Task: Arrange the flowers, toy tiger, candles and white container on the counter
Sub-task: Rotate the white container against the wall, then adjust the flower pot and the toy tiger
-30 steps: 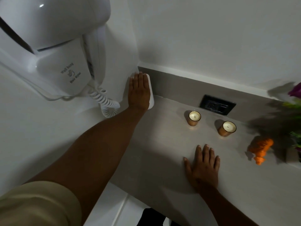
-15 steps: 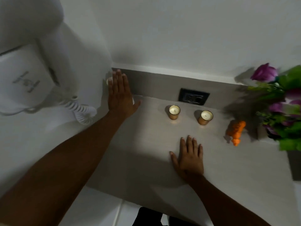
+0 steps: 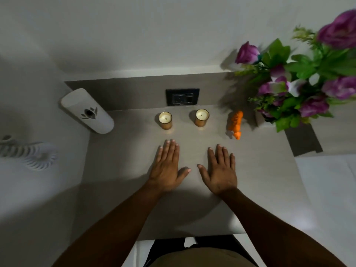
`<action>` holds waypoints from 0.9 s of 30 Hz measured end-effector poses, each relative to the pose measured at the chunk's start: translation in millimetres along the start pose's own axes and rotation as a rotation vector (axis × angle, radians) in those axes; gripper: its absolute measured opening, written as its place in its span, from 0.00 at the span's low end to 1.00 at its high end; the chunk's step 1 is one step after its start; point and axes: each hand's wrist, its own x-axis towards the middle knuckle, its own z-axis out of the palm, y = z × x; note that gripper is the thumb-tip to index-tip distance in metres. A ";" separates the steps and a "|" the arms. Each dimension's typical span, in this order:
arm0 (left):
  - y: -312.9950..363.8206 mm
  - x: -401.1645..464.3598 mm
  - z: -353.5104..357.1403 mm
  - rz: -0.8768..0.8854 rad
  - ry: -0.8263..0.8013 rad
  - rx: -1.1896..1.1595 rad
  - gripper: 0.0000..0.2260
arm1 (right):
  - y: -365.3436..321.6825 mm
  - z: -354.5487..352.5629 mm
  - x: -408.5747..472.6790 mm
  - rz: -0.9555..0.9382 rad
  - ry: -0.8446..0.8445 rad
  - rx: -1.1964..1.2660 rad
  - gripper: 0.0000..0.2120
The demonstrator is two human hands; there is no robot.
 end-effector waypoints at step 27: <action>-9.3 9.3 12.7 0.059 0.066 -0.007 0.43 | 143.6 -90.2 111.1 0.810 0.489 0.828 0.47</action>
